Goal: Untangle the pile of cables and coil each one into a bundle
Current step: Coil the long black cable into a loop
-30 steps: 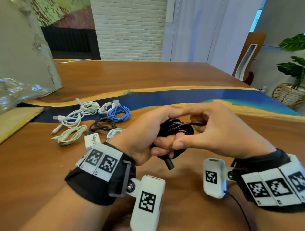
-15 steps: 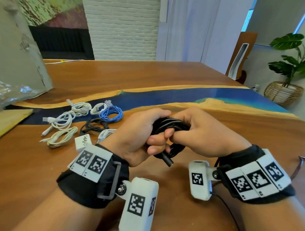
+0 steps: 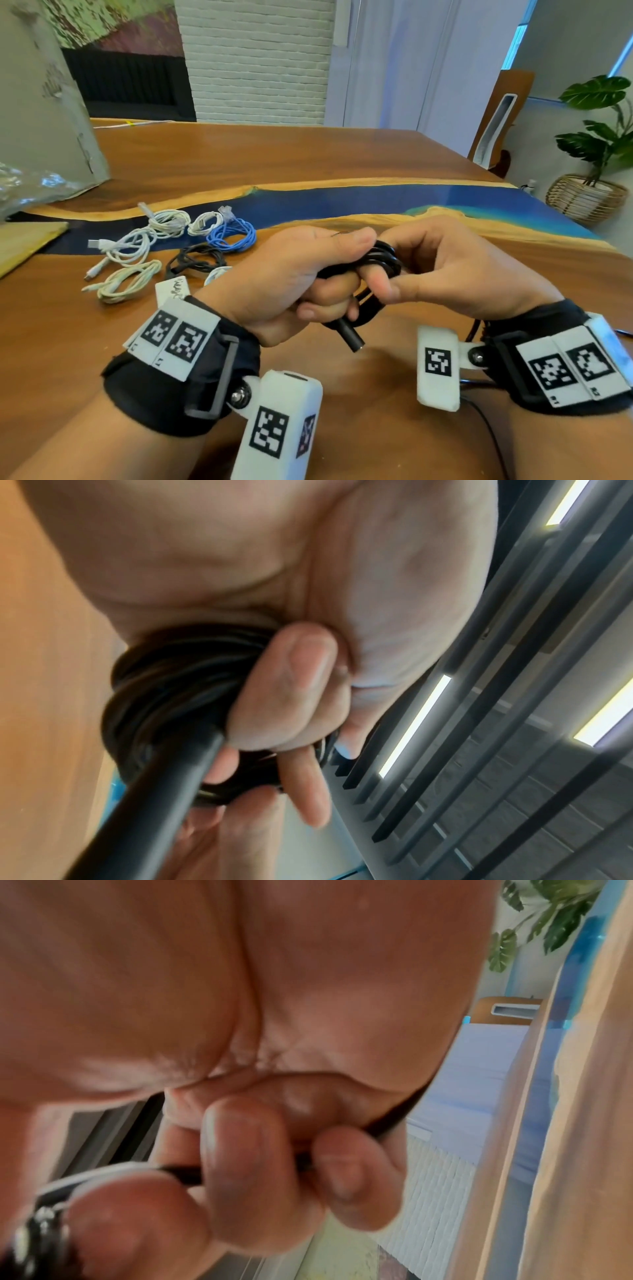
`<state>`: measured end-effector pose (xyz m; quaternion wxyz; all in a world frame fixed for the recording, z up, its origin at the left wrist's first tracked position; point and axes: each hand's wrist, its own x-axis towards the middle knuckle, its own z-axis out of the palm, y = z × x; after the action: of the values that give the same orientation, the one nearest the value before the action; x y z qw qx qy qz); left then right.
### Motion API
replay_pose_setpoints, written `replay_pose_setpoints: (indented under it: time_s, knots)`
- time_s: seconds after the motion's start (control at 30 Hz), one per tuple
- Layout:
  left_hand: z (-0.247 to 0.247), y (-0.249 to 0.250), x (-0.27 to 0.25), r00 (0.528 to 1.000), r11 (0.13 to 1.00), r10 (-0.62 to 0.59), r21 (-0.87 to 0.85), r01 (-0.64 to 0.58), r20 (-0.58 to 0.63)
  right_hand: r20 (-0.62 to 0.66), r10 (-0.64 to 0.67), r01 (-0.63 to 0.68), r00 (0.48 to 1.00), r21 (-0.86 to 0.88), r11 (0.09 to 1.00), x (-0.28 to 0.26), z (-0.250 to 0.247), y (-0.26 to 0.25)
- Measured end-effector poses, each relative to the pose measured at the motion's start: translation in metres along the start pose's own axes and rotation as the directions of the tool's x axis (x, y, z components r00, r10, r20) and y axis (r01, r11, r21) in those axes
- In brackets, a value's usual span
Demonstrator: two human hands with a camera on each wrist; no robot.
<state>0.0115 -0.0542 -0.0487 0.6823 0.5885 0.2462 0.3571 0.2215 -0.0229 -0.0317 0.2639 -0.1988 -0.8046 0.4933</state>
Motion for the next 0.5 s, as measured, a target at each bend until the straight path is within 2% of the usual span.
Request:
replay_pose_setpoints:
  time_s: [0.13,0.17,0.23,0.3,0.4,0.43,0.5]
  knots:
    - [-0.006,0.001,-0.001,0.997,0.993,-0.028,-0.110,0.036,0.079,-0.001,-0.012,0.012,1.000,0.051,0.999,0.001,0.000,0.007]
    - [-0.006,0.001,-0.002,0.998,0.994,-0.027,-0.105,0.033,0.063,-0.026,-0.008,0.009,1.000,0.034,0.999,0.002,-0.001,0.010]
    - [-0.007,-0.001,-0.001,1.000,0.998,-0.007,-0.062,0.005,-0.025,-0.161,-0.006,-0.007,0.987,-0.084,0.996,0.004,-0.004,0.015]
    - [-0.007,-0.005,0.003,0.990,1.000,0.002,-0.031,-0.006,-0.144,-0.320,-0.034,-0.040,0.947,-0.221,0.975,0.004,-0.008,0.019]
    - [-0.010,-0.008,0.008,0.961,0.997,-0.018,0.063,0.036,-0.277,-0.452,-0.174,0.034,0.875,-0.300,0.953,0.005,-0.008,0.020]
    - [-0.010,-0.008,0.009,0.963,0.993,-0.032,0.097,0.060,-0.269,-0.477,-0.217,0.064,0.852,-0.317,0.946,0.006,-0.006,0.018]
    - [-0.008,-0.007,0.007,0.981,0.992,-0.083,0.084,0.099,-0.173,-0.504,-0.247,0.108,0.828,-0.289,0.951,0.008,-0.003,0.017]
